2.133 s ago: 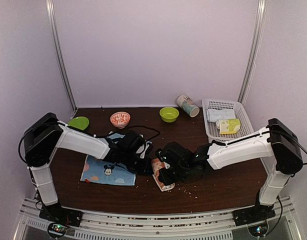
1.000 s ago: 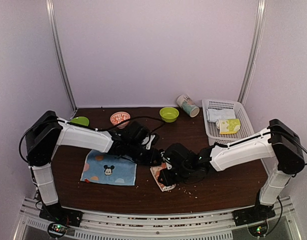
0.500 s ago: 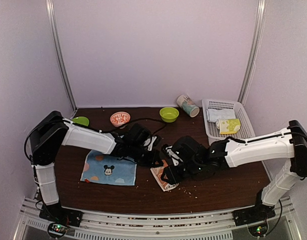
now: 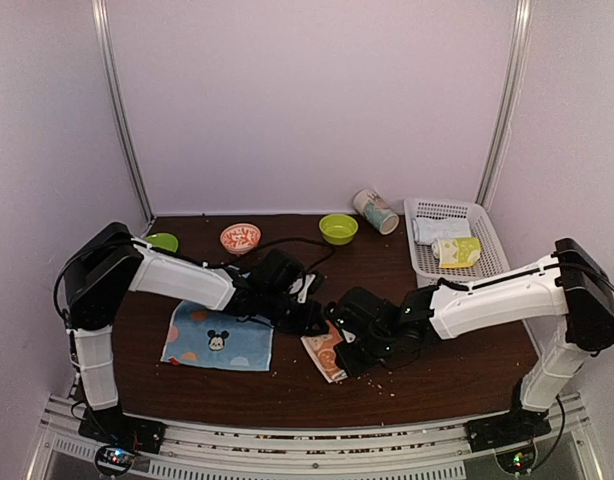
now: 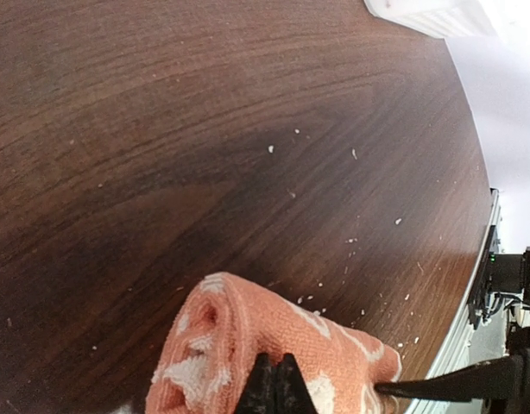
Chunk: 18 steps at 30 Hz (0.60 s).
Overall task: Roll the towels
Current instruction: Smooth out the towel at the center of the board.
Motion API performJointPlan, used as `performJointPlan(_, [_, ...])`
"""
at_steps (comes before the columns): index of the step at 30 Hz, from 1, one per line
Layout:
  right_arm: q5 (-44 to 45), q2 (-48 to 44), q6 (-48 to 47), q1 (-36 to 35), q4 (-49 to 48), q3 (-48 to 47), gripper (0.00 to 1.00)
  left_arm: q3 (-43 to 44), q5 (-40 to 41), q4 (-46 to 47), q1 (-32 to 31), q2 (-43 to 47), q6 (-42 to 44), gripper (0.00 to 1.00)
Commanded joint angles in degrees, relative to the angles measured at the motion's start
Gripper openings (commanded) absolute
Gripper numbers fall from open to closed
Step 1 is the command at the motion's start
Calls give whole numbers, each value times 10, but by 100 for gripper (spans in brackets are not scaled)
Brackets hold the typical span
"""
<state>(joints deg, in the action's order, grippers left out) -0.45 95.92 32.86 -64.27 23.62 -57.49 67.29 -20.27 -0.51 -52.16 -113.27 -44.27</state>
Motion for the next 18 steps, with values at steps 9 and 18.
performJointPlan(9, [27,-73,-11,-4,38,-2,34,-6,-7,10,3,-32,-2,0])
performJointPlan(18, [39,-27,-1,-3,19,-34,19,-9,-2,13,3,-39,-2,0])
